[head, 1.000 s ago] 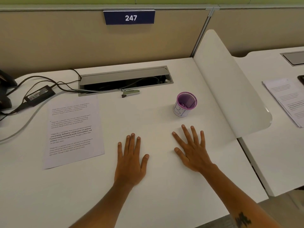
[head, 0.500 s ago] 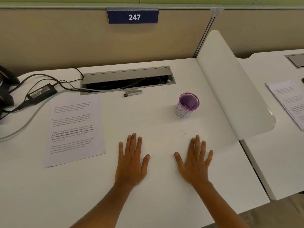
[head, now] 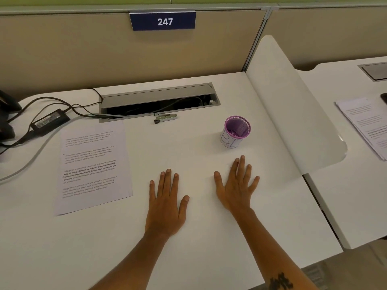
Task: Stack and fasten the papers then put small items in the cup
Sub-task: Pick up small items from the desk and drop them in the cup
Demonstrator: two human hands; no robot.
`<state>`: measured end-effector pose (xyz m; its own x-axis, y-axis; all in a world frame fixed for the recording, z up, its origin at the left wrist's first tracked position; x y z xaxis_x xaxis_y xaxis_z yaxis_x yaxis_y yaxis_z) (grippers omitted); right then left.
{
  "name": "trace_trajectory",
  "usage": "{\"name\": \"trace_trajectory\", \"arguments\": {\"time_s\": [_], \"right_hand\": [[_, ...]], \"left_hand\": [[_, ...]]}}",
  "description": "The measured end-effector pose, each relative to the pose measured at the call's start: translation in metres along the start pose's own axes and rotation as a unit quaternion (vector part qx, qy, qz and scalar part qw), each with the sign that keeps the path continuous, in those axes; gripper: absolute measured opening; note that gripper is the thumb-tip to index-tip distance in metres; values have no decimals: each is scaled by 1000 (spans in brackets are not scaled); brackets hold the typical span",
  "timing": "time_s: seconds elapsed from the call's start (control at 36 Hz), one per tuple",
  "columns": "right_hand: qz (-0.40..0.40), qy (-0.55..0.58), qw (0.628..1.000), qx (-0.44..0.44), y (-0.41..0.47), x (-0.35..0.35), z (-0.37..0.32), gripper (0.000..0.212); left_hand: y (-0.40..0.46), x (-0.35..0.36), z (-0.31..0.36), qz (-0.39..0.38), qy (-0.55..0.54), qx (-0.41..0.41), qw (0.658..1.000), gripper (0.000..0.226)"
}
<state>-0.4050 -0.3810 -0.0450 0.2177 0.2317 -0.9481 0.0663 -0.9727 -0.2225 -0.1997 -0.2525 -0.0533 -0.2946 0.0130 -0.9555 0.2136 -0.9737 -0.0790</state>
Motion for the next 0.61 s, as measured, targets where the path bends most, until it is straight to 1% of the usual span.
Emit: {"name": "trace_trajectory", "arguments": {"time_s": [0.06,0.14,0.31,0.47,0.61], "right_hand": [[12,7,1000,11,3,-4,12,94],[14,-22,1000,13,7,-8,30,92],[10,-75,995,-62,8,-11,31,81],[8,-73,993,-97,9,-15,34,74],[23,-47,996,-73,5,-12,37,80]], "left_hand": [[0,0,0,0,-4,1,1000,75],[0,1,0,0,-3,2,1000,75],[0,2,-1,-6,3,0,1000,75],[0,1,0,-7,3,-2,1000,75],[1,1,0,-3,-2,0,1000,76]]}}
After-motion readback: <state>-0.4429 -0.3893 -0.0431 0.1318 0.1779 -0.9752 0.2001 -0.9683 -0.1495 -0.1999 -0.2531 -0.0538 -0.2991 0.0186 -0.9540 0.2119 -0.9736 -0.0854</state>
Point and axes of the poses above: each hand's wrist, its own y-axis towards the middle knuckle, its own x-axis out of the palm, z = x × y, the point moved 4 cm from there along y, towards the middle knuckle, and after that the axes turned 1 degree about y, right-handed, at the moved point
